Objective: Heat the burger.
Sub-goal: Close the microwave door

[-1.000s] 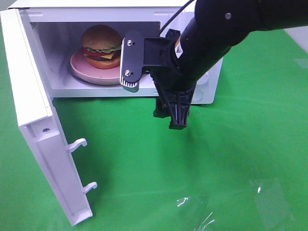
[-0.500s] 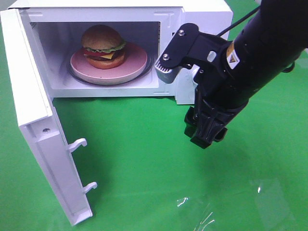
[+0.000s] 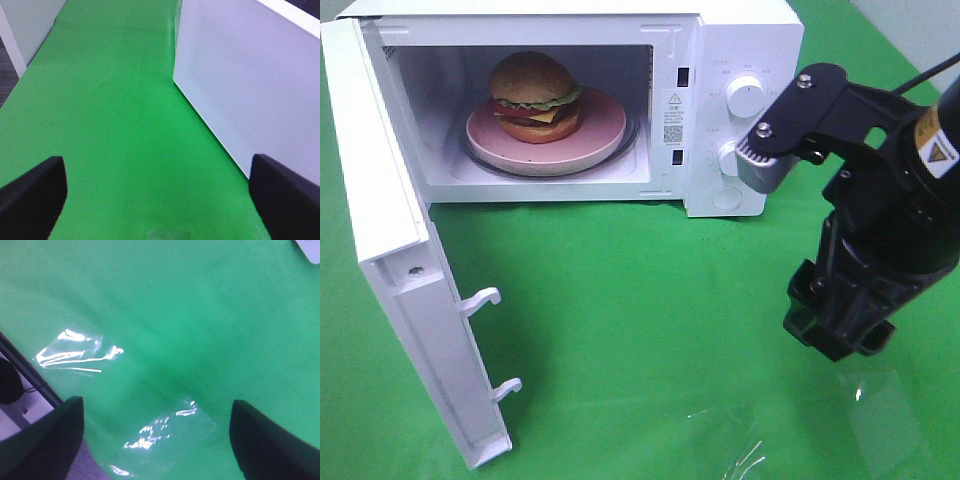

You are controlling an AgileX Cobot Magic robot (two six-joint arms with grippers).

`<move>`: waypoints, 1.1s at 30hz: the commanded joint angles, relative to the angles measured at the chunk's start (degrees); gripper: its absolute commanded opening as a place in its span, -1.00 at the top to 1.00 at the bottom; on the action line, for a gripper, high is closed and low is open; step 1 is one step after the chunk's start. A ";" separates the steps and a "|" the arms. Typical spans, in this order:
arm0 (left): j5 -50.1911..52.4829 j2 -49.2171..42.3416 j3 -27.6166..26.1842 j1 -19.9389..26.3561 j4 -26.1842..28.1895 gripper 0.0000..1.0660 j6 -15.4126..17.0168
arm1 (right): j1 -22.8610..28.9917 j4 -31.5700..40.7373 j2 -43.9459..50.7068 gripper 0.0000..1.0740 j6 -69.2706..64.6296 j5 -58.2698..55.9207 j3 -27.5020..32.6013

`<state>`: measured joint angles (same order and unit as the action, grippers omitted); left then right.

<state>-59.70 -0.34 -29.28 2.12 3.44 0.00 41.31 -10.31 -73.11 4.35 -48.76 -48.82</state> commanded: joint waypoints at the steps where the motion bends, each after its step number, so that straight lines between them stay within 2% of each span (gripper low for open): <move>1: 0.52 -1.03 0.06 -0.17 -0.17 -0.71 0.00 | 0.00 -0.06 3.38 -0.42 -2.46 -1.60 2.98; 9: 0.52 -1.03 0.06 -0.17 -0.17 -0.71 0.00 | -0.17 0.06 11.57 -0.42 -5.44 -4.47 7.91; 14: 0.52 -1.03 0.06 -0.17 -0.17 -0.71 0.00 | -0.17 0.17 13.75 -0.42 -8.37 -5.84 8.82; 16: 0.52 -1.03 0.06 -0.17 -0.17 -0.71 0.00 | -3.61 1.66 16.56 -0.42 -10.60 -6.42 10.31; 17: 0.52 -1.03 0.06 -0.17 -0.17 -0.71 0.00 | -3.61 1.66 16.56 -0.42 -10.60 -6.42 10.31; 18: 0.52 -1.03 0.06 -0.17 -0.17 -0.71 0.00 | -7.45 2.86 18.68 -0.42 -10.26 -6.53 11.46; 21: 0.52 -1.03 0.06 -0.17 -0.17 -0.71 0.00 | -9.28 3.09 19.65 -0.42 -9.97 -6.65 11.92; 22: 0.52 -1.03 0.06 -0.17 -0.17 -0.71 0.00 | -12.55 3.04 22.57 -0.42 -9.68 -7.05 13.12; 23: 0.52 -1.03 0.06 -0.17 -0.17 -0.71 0.00 | -12.55 3.04 22.57 -0.42 -9.68 -7.05 13.12; 25: 0.52 -1.03 0.06 -0.17 -0.17 -0.71 0.00 | -18.22 2.98 29.79 -0.42 -9.97 -7.33 15.87; 26: 0.52 -1.03 0.06 -0.17 -0.17 -0.71 0.00 | -18.22 2.98 29.79 -0.42 -9.97 -7.33 15.87; 27: 0.52 -1.03 0.06 -0.17 -0.17 -0.71 0.00 | -21.83 3.09 34.26 -0.42 -10.20 -7.56 17.42; 30: 0.52 -1.03 0.06 -0.17 -0.17 -0.71 0.00 | -23.61 3.09 36.15 -0.42 -10.20 -7.68 17.99; 32: 0.52 -1.03 0.06 -0.17 -0.17 -0.71 0.00 | -29.45 4.01 45.49 -0.42 -10.14 -8.42 19.31; 33: 0.52 -1.03 0.06 -0.17 -0.17 -0.71 0.00 | -29.45 4.01 45.49 -0.42 -10.14 -8.42 19.31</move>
<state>-59.70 -0.34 -29.28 2.12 3.44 0.00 12.43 -6.70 -28.36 -5.61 -56.95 -29.85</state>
